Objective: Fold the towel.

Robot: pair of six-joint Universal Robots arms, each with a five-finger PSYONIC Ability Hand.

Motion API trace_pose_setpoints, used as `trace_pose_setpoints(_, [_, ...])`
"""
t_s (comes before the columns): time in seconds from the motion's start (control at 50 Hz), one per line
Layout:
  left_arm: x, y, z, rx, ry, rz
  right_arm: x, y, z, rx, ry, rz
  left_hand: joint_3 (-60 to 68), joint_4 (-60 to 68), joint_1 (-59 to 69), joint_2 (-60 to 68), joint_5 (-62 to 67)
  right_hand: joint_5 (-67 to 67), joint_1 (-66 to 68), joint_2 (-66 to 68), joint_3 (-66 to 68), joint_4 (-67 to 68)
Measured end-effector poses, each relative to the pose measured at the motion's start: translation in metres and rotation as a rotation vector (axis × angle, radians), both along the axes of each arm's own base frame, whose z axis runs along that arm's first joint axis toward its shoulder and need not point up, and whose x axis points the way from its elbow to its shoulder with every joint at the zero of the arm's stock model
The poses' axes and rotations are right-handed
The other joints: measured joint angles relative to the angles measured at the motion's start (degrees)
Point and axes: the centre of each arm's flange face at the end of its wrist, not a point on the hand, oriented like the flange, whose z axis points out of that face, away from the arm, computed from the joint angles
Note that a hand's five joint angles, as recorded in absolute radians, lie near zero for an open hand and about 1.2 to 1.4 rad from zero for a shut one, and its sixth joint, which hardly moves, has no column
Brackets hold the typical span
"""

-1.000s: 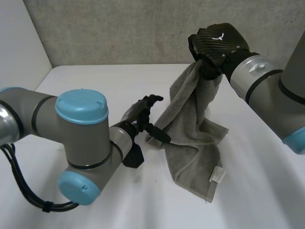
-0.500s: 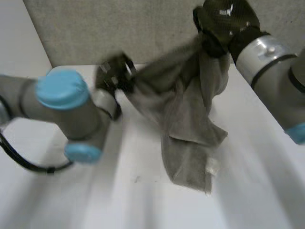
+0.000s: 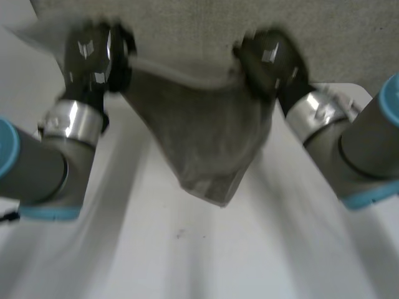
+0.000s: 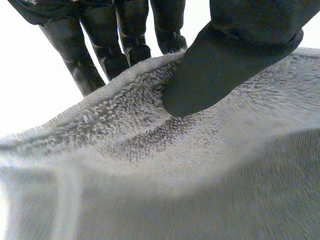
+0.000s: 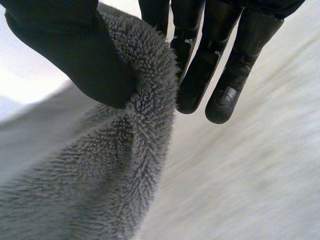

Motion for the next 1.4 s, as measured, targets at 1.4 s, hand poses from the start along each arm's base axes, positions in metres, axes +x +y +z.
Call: trace_pose_setpoints(1.4, [0.013, -0.004, -0.172, 0.497, -0.447, 0.059, -0.056, 0.062, -0.009, 0.428, 0.066, -0.056, -8.08, -8.32, -6.68, -8.07, -7.99, 0.47, 0.00, 0.00, 0.00, 0.00])
